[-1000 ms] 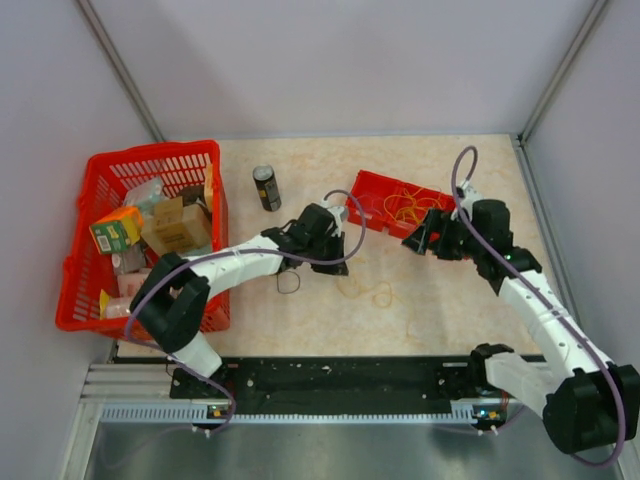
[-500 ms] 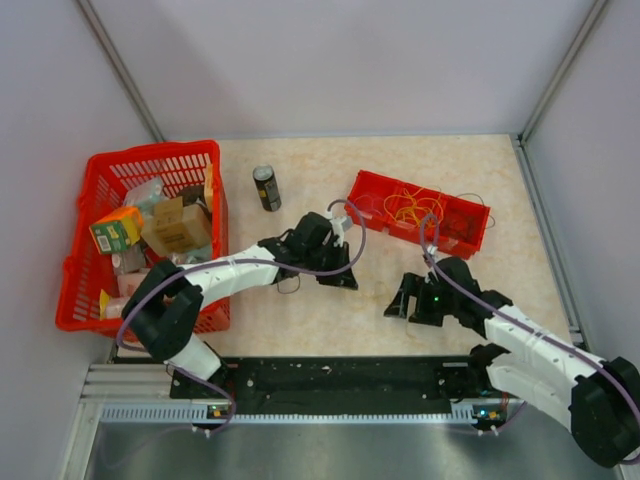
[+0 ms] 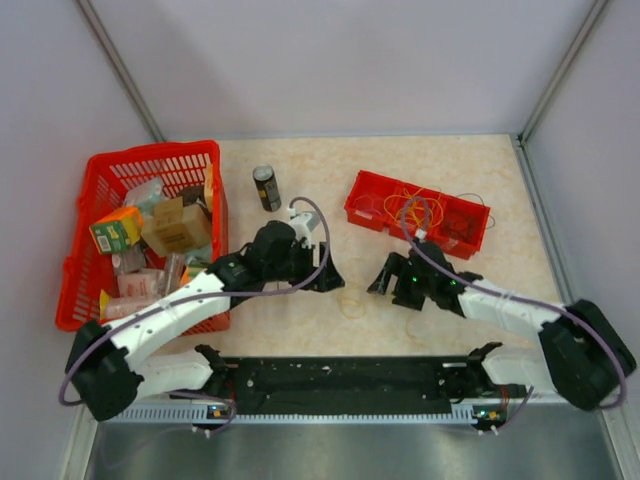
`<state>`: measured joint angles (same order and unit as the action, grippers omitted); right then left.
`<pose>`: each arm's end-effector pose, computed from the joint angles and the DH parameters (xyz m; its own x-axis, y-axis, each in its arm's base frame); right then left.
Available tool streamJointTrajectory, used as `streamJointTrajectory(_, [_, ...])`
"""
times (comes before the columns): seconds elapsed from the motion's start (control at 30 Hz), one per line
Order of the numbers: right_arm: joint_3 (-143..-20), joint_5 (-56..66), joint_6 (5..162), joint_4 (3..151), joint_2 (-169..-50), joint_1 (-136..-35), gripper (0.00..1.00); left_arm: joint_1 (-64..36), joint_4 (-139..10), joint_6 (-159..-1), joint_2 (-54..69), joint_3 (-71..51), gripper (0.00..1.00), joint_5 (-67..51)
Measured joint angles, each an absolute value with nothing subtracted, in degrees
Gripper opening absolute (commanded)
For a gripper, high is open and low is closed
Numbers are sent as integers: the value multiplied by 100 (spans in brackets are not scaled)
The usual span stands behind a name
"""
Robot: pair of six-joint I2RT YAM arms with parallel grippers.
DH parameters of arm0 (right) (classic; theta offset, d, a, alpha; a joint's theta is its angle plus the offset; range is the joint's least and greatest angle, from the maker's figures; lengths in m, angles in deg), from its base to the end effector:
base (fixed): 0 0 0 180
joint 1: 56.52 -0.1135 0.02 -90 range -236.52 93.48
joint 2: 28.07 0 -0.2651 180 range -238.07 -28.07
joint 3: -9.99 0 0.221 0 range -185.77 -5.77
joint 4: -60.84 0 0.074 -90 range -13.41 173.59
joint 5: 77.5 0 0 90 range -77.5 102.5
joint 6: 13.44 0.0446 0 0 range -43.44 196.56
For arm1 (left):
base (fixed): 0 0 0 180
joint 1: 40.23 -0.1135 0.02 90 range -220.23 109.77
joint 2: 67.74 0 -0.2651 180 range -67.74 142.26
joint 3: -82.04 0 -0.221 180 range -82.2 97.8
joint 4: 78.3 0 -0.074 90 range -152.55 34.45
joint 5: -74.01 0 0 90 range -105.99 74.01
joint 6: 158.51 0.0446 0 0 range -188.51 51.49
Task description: Untangle the cables
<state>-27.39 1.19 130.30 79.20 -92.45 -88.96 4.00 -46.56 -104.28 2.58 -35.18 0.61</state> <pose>0.1514 0.1066 0.1684 -0.8731 0.3820 -0.3031 0.1043 0.7535 0.6491 0.1632 -0.1767 0.2602 -0.8514 0.0471 -0.5223 0.4058 0.6901 -0.5992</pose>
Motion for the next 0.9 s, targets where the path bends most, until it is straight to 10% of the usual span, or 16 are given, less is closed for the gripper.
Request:
streamJointTrajectory(0.47, [-6335,2335,12309,10312,-12499,-10949,77,402,-4094,-10259,-2881,-3813,78,-1248])
streamJointTrajectory(0.73, [-6873,2956,11882,10989,-12978,-11185,6,402,-4016,-10170,-2734,-3809,77,-1294])
streamJointTrajectory(0.9, [-6661,3236,11714,11061,-12711,-11154,0,405,-3972,-10157,-2712,-3809,77,-1296])
